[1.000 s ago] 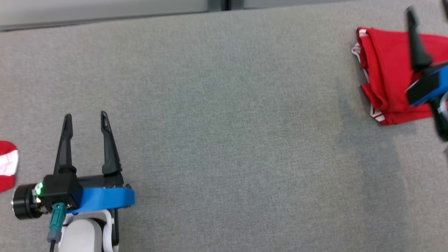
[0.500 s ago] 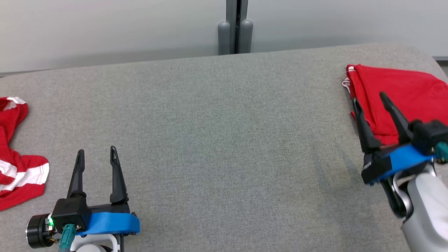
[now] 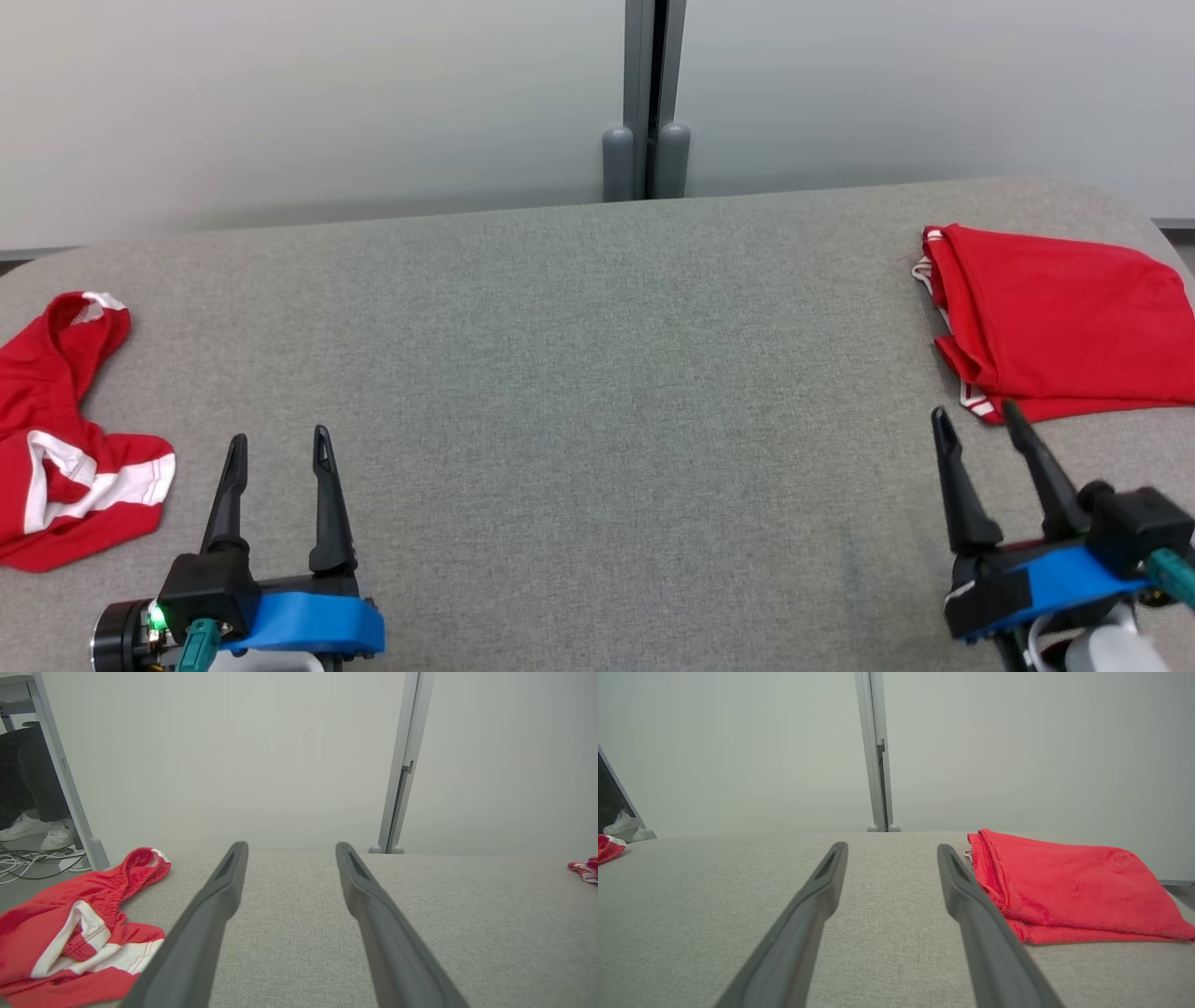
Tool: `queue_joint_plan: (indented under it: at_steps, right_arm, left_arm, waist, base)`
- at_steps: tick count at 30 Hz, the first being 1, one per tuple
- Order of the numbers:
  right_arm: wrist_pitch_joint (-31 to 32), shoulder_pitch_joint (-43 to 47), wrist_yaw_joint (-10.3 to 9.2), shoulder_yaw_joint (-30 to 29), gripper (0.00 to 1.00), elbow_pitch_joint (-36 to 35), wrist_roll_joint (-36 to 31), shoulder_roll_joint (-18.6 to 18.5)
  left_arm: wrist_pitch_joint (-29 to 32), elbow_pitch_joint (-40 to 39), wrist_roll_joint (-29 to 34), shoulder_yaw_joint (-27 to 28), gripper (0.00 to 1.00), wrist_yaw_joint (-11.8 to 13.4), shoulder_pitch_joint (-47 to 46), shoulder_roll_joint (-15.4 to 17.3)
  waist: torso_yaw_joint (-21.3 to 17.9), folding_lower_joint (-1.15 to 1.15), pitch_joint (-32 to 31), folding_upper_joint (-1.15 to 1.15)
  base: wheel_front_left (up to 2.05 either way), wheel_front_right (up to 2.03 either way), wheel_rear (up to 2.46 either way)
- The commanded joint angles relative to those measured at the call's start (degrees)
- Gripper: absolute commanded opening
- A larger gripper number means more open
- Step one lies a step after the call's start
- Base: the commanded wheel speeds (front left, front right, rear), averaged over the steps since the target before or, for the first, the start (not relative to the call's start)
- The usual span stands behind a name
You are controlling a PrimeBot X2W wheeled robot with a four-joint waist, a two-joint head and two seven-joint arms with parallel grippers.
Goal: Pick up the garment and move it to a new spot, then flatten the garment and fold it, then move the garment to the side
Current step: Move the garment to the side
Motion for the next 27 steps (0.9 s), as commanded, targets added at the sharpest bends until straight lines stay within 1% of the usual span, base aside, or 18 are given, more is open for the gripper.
queue_joint_plan:
  at_steps: [1,4,11,14,27]
  right_arm:
    - [0.0,1.6,0.01,-0.4,1.00,-0.6,-0.5,0.9]
    - [0.0,3.4,0.01,-0.6,1.00,-1.0,-1.0,2.2]
    - [0.0,4.8,0.01,-0.7,1.00,-1.2,-2.4,3.6]
    - [0.0,4.4,0.01,-0.7,1.00,-0.8,-2.8,3.8]
    - [0.8,5.8,0.01,-1.2,1.00,-4.2,-4.1,5.6]
  left_arm:
    - [-0.2,0.2,-0.1,0.0,1.00,-0.1,0.5,0.0]
    - [-0.2,0.3,-0.4,-0.1,1.00,-0.1,0.9,-0.1]
    - [-0.2,1.5,-0.3,1.0,1.00,0.6,1.3,-0.1]
    - [-0.2,1.8,-0.3,1.3,1.00,0.5,1.2,-0.1]
    - [-0.2,2.3,0.6,1.9,1.00,0.0,1.8,-0.1]
  waist:
    - [0.0,0.00,-0.4,0.01]
    - [0.2,0.00,-1.0,0.01]
    - [1.1,0.00,-1.5,0.01]
    - [1.5,0.00,-1.6,0.01]
    - [2.0,0.00,-2.2,0.01]
  base:
    - [0.00,0.00,0.00]
    - [0.00,0.00,0.00]
    - [0.00,0.00,0.00]
    - [0.00,0.00,0.00]
    - [0.00,0.00,0.00]
